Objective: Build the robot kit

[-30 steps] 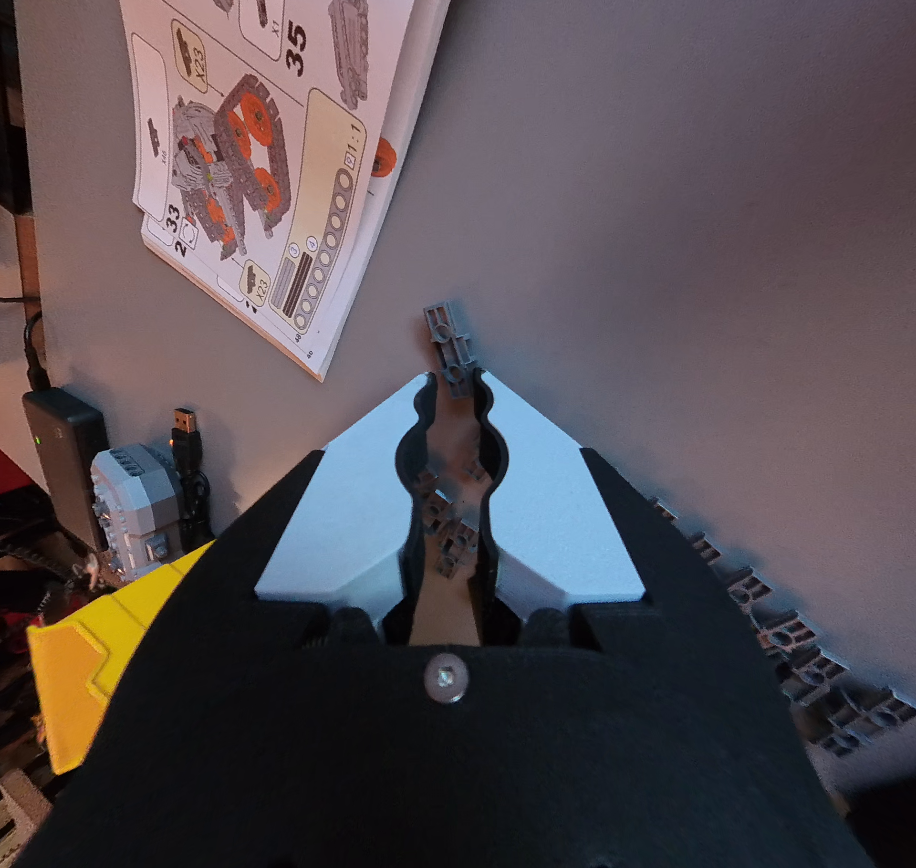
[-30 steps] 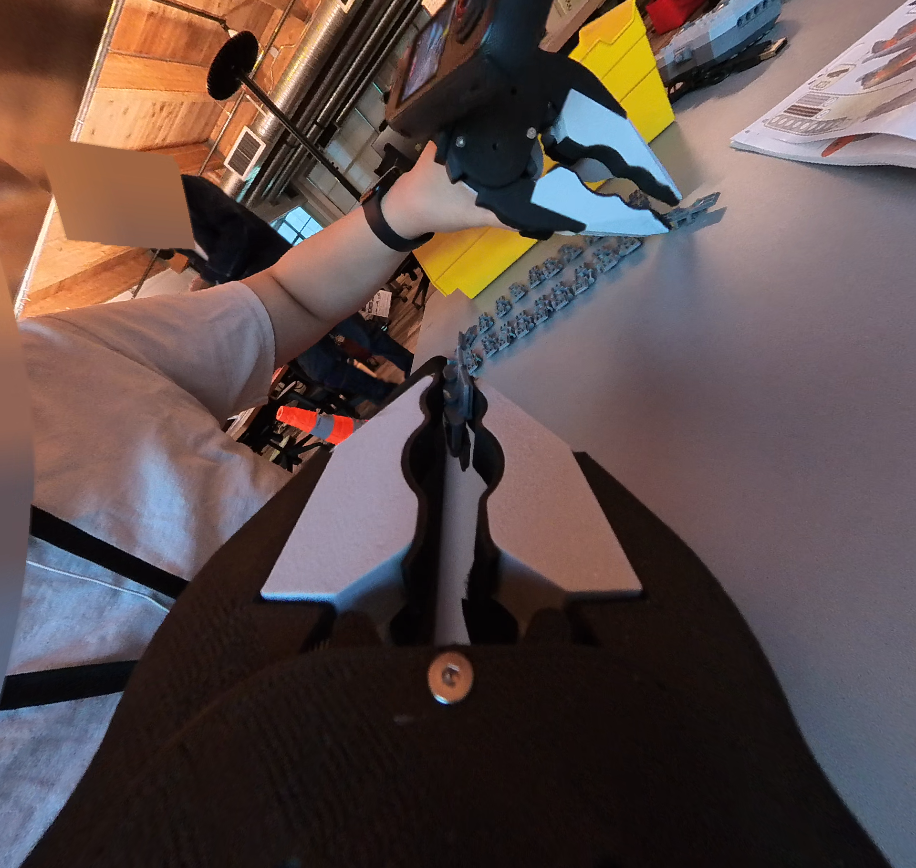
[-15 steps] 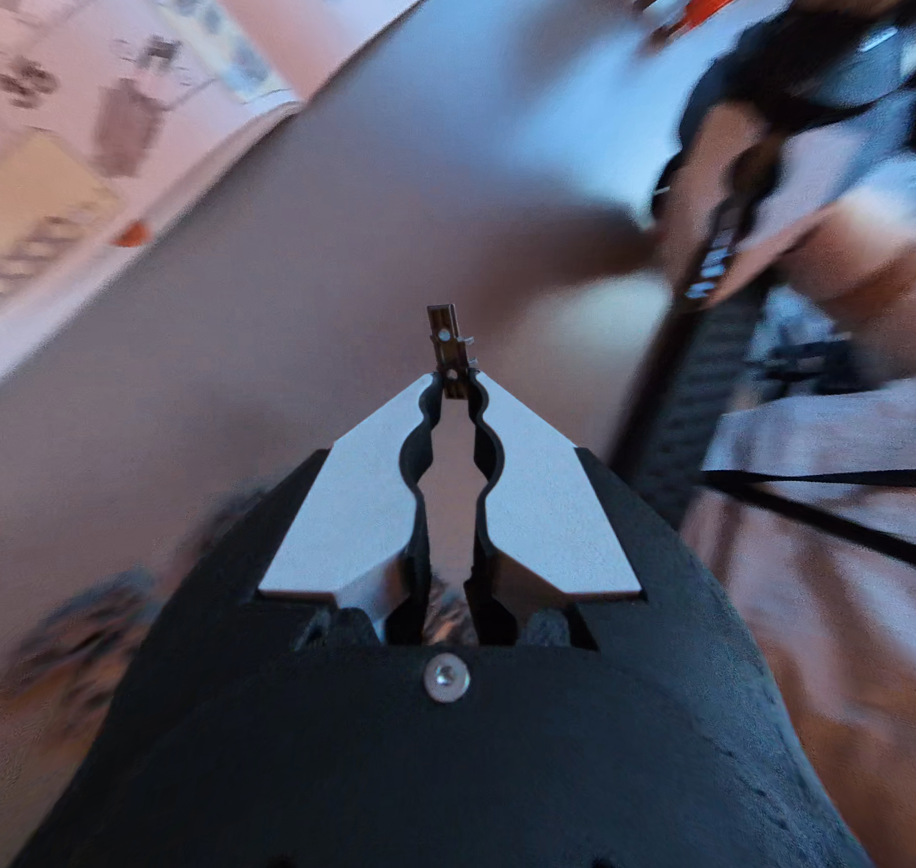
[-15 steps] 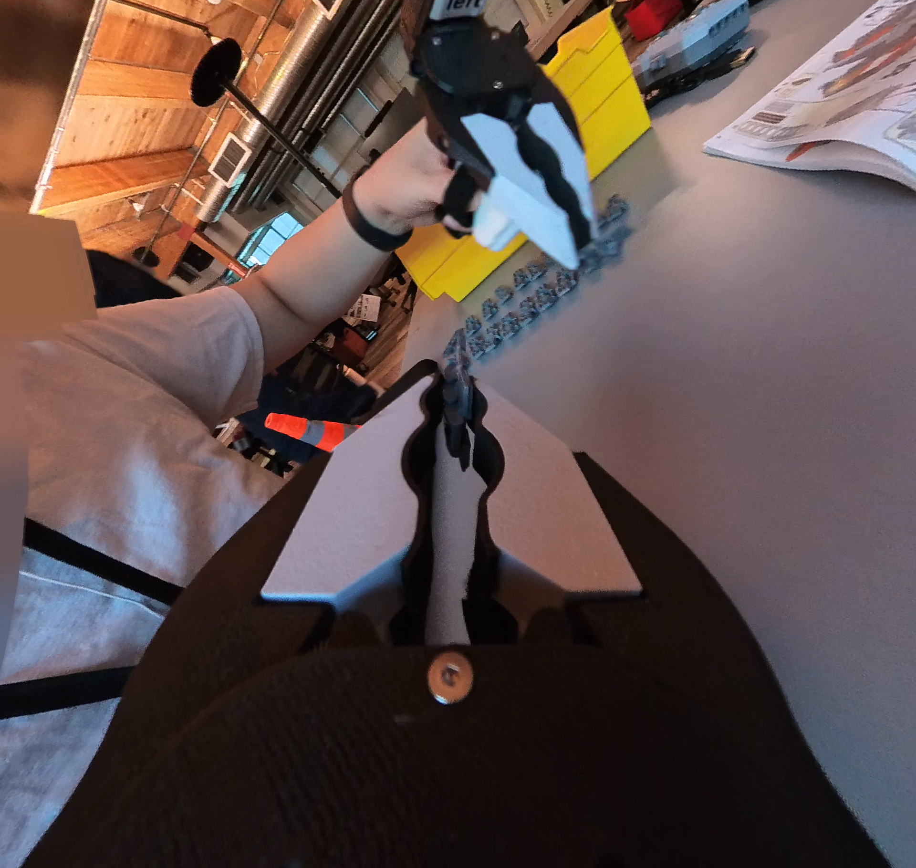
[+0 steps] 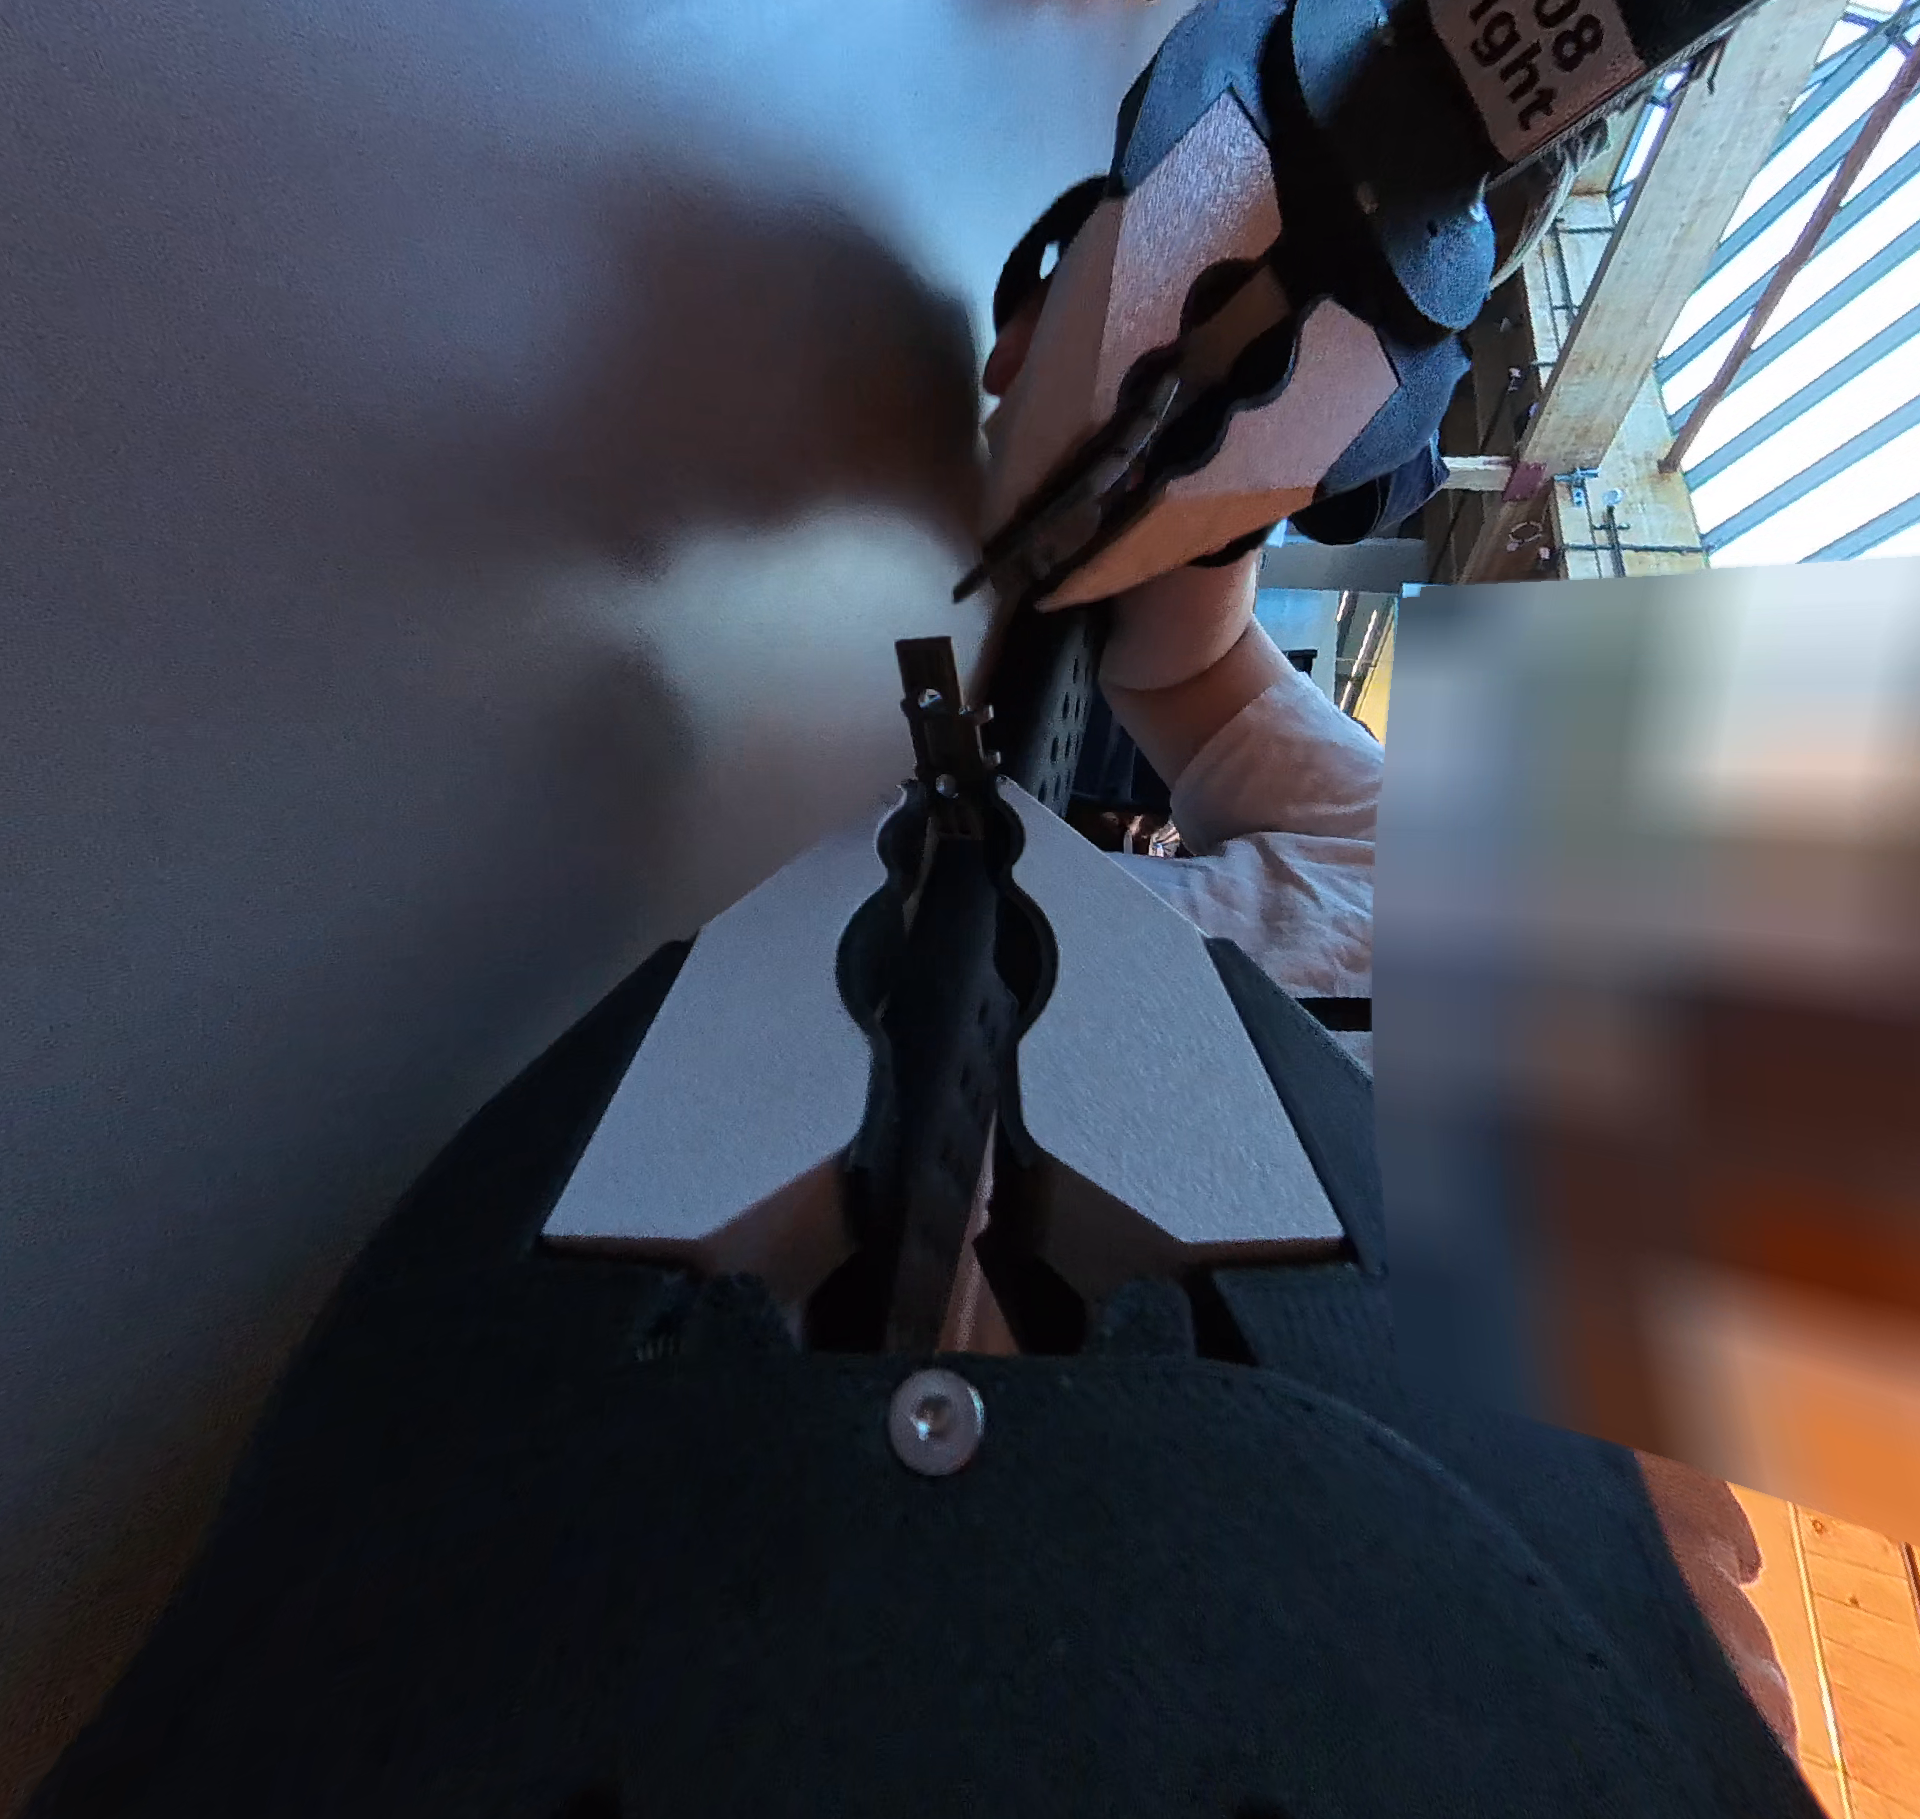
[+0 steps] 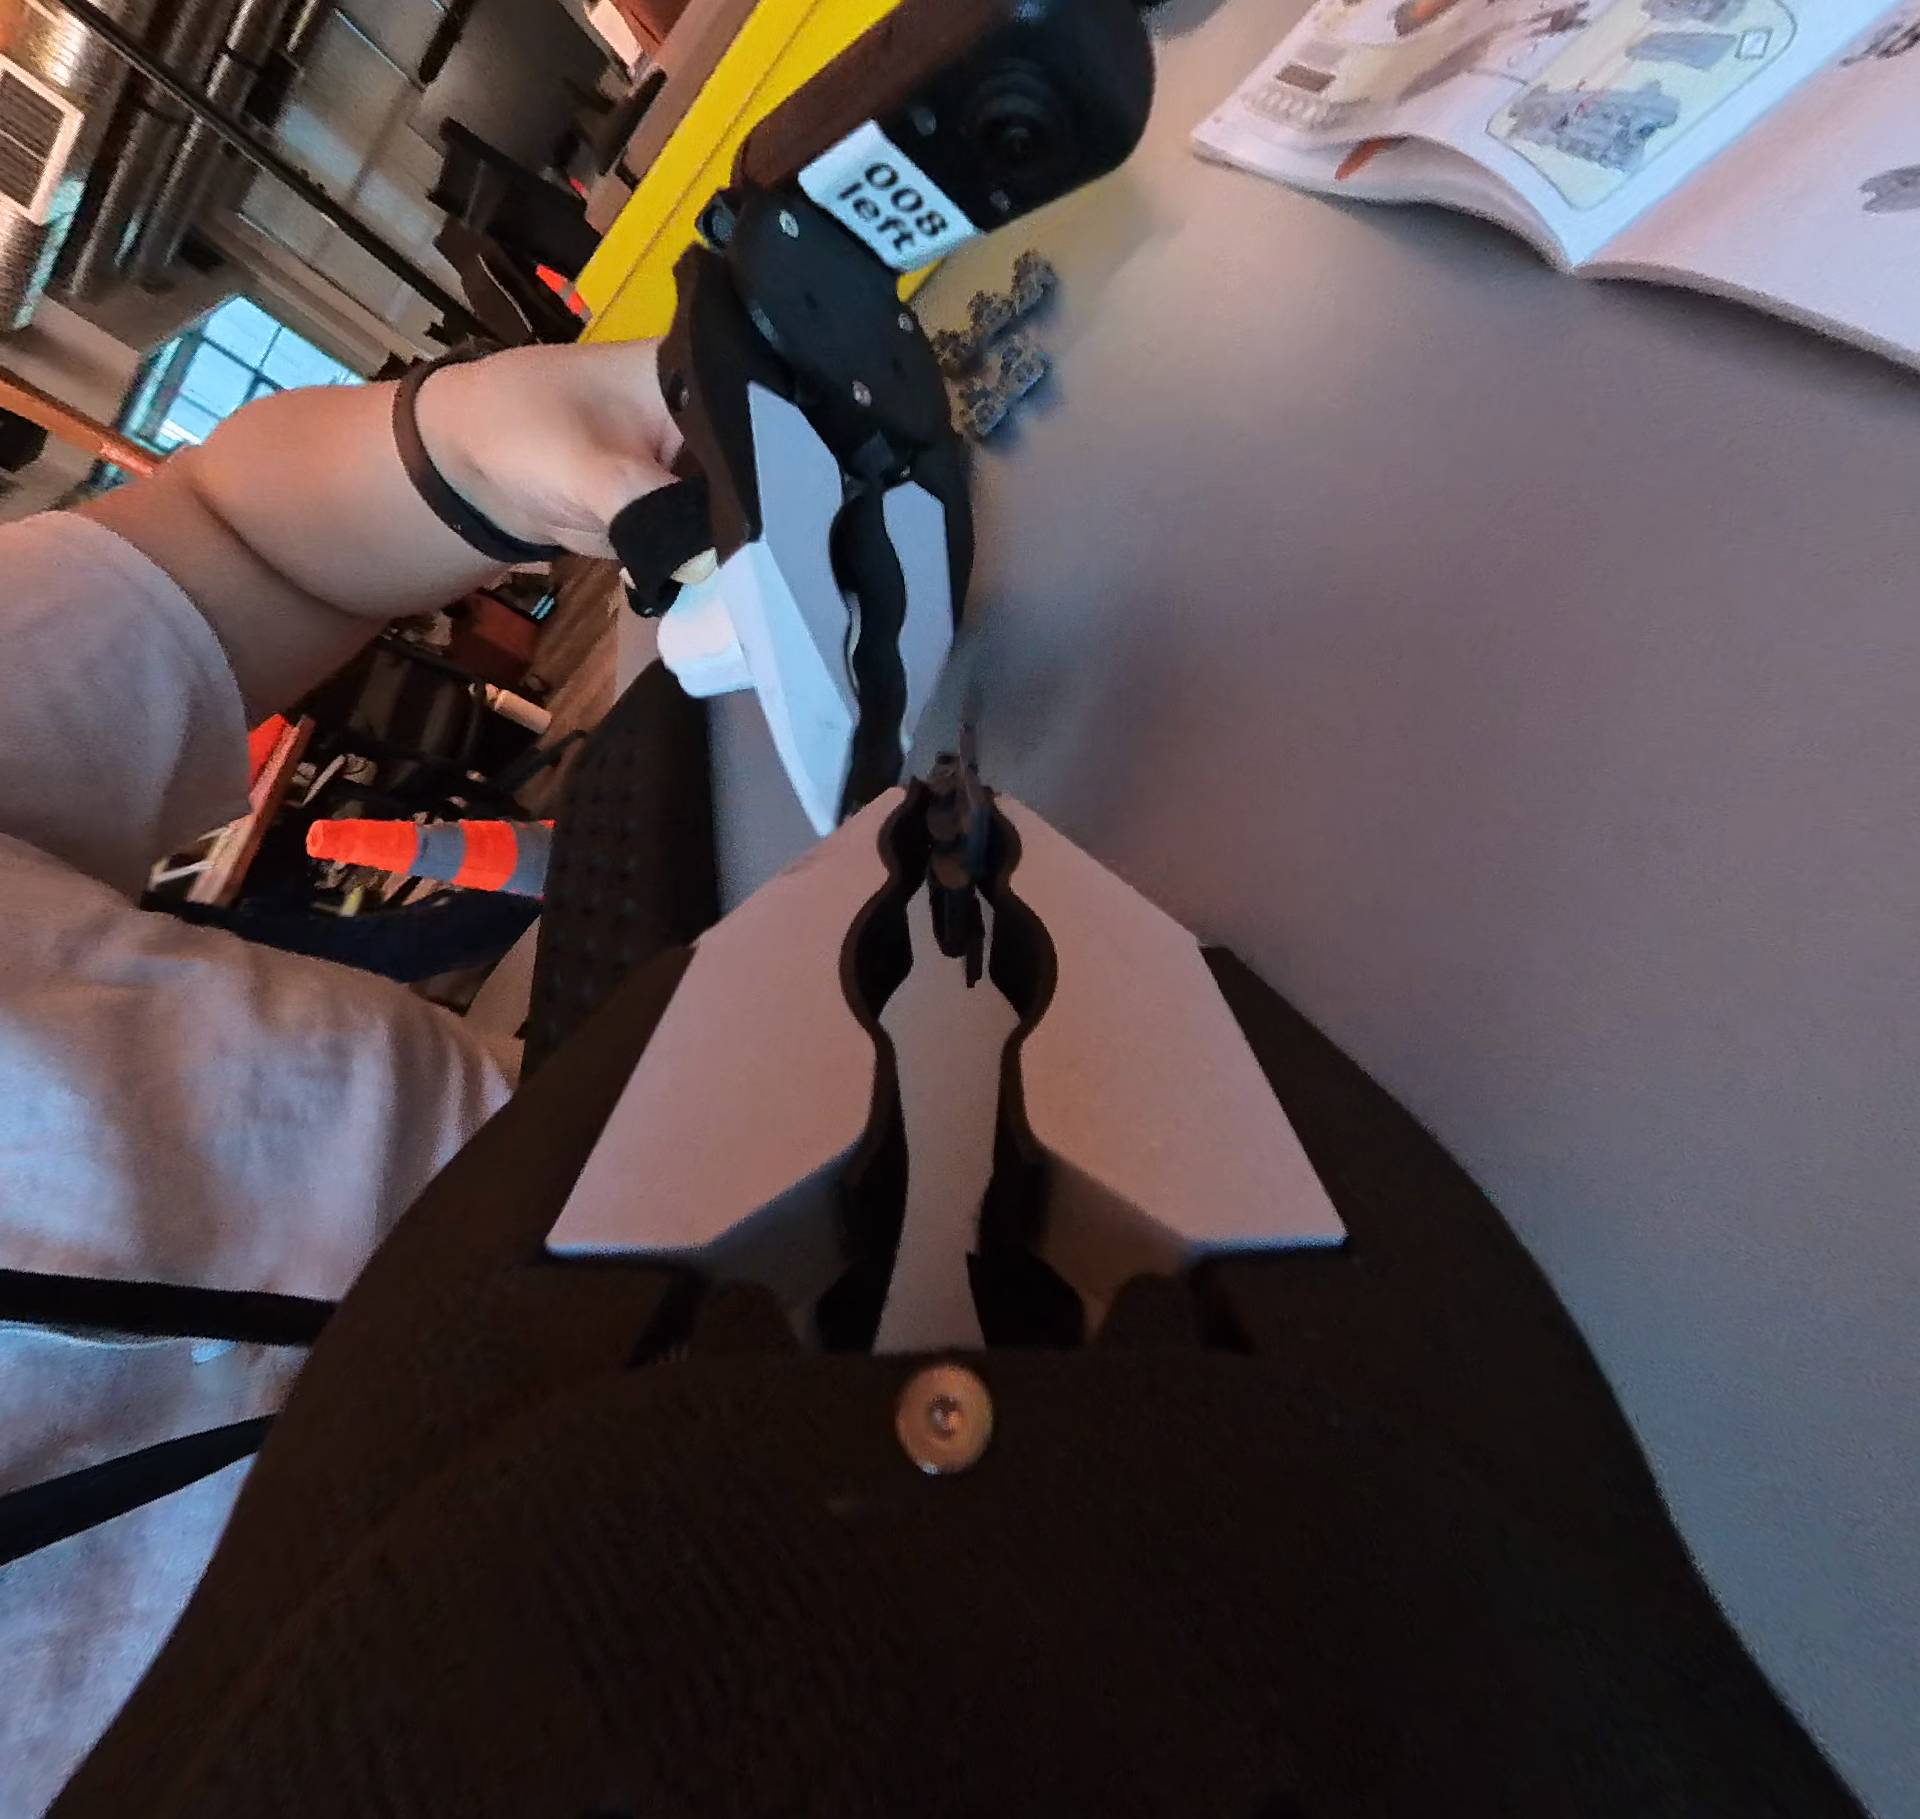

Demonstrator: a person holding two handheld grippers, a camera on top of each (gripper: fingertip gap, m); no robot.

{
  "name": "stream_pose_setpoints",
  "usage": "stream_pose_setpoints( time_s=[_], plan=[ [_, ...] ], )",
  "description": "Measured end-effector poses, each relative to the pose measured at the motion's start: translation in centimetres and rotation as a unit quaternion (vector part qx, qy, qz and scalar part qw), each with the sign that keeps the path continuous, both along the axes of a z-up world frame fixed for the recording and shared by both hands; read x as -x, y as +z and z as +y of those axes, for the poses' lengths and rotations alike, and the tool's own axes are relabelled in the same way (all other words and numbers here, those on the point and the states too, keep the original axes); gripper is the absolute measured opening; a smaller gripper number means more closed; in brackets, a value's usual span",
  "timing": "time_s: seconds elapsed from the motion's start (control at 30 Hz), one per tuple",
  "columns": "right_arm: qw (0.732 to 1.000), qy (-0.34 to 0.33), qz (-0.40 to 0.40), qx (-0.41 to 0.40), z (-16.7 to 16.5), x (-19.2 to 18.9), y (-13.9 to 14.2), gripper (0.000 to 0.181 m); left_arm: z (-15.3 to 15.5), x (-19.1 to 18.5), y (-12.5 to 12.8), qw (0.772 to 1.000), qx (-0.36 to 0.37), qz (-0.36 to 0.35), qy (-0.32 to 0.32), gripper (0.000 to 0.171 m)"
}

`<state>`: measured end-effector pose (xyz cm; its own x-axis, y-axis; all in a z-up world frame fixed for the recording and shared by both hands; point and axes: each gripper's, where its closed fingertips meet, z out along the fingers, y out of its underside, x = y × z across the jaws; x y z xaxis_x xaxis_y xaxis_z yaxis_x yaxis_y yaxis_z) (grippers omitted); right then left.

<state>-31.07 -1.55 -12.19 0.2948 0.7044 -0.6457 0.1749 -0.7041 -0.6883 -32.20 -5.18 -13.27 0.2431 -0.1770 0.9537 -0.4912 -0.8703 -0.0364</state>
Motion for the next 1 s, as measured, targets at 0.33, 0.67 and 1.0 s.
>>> stream_pose_setpoints(
  time_s=[0.33,0.67,1.0],
  plan=[
    [1.0,0.012,-0.01,0.026,-1.0,0.6,-0.6,0.005,0.4,0.1,-1.3,1.0,0.002,0.016,0.013,0.008],
    [0.992,0.029,-0.104,-0.059,-1.4,1.3,-2.5,0.006,-0.2,-0.4,-2.3,0.999,-0.011,0.034,-0.008,0.008],
    [0.986,0.041,-0.13,-0.098,-1.7,2.1,-3.0,0.006,0.5,0.5,-1.9,0.995,-0.074,0.07,-0.017,0.023]
  ],
)
